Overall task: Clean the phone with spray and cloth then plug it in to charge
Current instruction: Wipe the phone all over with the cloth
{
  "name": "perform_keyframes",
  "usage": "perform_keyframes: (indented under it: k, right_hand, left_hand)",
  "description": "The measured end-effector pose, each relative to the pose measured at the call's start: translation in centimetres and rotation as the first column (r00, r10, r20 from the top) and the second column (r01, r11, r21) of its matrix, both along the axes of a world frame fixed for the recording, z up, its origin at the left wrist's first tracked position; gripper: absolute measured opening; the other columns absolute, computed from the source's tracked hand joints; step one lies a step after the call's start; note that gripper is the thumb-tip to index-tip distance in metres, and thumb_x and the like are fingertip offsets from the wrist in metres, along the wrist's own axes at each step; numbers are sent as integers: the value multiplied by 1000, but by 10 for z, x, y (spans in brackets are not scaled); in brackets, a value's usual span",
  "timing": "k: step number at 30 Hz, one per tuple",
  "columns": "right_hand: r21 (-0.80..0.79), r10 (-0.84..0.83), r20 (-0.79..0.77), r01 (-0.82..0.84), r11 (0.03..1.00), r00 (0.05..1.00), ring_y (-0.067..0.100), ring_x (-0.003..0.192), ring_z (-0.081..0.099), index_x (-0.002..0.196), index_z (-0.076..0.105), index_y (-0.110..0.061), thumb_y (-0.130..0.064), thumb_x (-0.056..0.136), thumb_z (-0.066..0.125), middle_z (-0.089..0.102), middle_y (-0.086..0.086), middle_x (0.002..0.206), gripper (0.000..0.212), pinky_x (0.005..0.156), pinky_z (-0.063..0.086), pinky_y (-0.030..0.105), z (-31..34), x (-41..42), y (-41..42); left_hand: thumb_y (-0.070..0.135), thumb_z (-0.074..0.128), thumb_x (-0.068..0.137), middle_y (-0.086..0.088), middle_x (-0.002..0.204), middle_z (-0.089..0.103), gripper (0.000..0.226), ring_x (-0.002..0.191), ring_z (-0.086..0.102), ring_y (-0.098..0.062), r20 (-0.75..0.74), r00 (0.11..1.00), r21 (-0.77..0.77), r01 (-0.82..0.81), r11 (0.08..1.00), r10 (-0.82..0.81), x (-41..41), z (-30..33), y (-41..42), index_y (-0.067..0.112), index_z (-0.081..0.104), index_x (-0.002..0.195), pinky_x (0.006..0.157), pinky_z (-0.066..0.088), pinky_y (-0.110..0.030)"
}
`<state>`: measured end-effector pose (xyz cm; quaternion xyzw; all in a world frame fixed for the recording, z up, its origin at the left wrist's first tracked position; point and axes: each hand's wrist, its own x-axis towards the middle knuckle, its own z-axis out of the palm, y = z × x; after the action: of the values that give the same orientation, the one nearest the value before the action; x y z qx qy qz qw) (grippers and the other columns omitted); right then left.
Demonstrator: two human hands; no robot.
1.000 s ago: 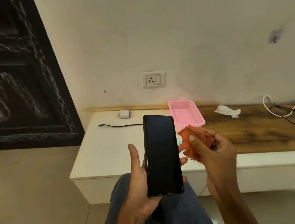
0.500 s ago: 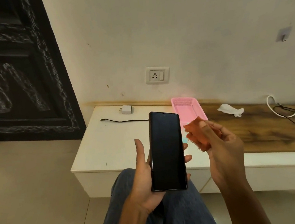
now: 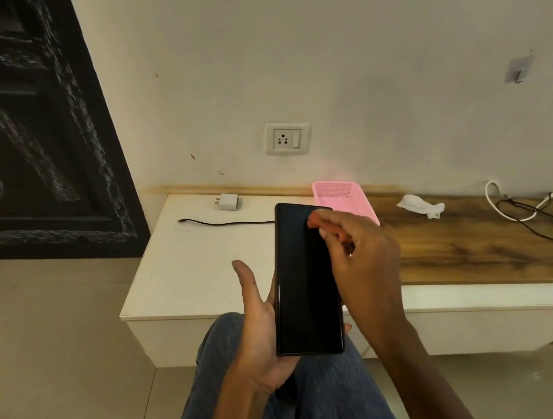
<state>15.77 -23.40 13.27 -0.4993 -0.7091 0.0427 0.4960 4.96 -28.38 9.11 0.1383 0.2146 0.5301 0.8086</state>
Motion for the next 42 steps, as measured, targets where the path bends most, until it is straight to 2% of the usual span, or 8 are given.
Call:
perform_keyframes:
  k: [4, 7, 16, 22, 27, 31, 38, 42]
  right_hand:
    - [114, 102, 241, -132, 985, 965, 20, 103, 60, 111, 64, -9, -14, 87, 58, 66, 4, 109, 24, 89, 50, 36, -20, 5, -7]
    - [117, 5, 375, -53, 992, 927, 28, 105, 63, 110, 66, -4, -1, 69, 78, 68, 11, 109, 43, 97, 38, 37, -26, 14, -4]
    - [117, 42, 392, -95, 989, 919, 23, 111, 54, 110, 66, -1, 4, 70, 74, 67, 12, 111, 41, 100, 36, 26, -19, 8, -4]
    - [148, -28, 302, -18, 989, 953, 35, 102, 63, 101, 69, 2, 3, 71, 68, 69, 16, 105, 30, 89, 50, 47, -6, 13, 14]
    - [115, 61, 421, -120, 986, 905, 31, 109, 60, 110, 65, 1, 6, 71, 72, 67, 15, 112, 40, 97, 43, 39, -17, 11, -1]
    - [110, 64, 409, -119, 987, 910, 35, 107, 61, 109, 65, 3, 2, 74, 66, 66, 18, 110, 34, 88, 51, 50, -7, 27, 8]
    - [125, 58, 454, -127, 984, 889, 31, 112, 59, 112, 64, 1, 14, 69, 67, 65, 16, 115, 45, 100, 39, 39, -23, 16, -3]
    - [132, 53, 420, -118, 984, 906, 33, 106, 62, 107, 66, 3, 7, 72, 66, 67, 18, 110, 35, 96, 42, 43, -20, 24, 5]
  left_hand:
    - [84, 30, 59, -10, 120, 67, 93, 108, 65, -31, -44, 998, -47, -42, 998, 40, -3, -2, 1, 31, 52, 132, 78, 55, -46]
    - [81, 27, 61, -8, 109, 72, 86, 96, 70, -29, -81, 996, -43, -39, 998, 35, -3, 1, 0, 32, 54, 126, 65, 58, -43]
    - [84, 28, 59, -12, 124, 65, 97, 109, 64, -32, -71, 997, -5, -25, 1000, 25, -4, 3, 0, 30, 48, 136, 74, 57, -44]
    - [83, 29, 55, -13, 126, 64, 101, 106, 66, -32, -71, 997, 69, 34, 997, -29, -2, 7, -1, 31, 40, 142, 78, 56, -48]
    - [85, 32, 55, -11, 128, 62, 100, 113, 62, -33, -54, 999, 48, 10, 999, -7, -4, 3, 1, 32, 43, 139, 81, 55, -49]
    - [82, 24, 59, -8, 124, 65, 96, 111, 63, -34, -108, 993, 129, 57, 990, -43, 0, 5, 0, 36, 36, 142, 93, 47, -59]
    - [83, 28, 57, -6, 120, 68, 92, 106, 66, -26, -133, 991, 66, 26, 997, -17, 4, 3, 0, 34, 49, 133, 74, 57, -40]
    - [83, 26, 58, -7, 124, 66, 93, 110, 64, -30, -141, 990, 68, 42, 997, -32, 5, 2, 1, 35, 47, 134, 89, 51, -56]
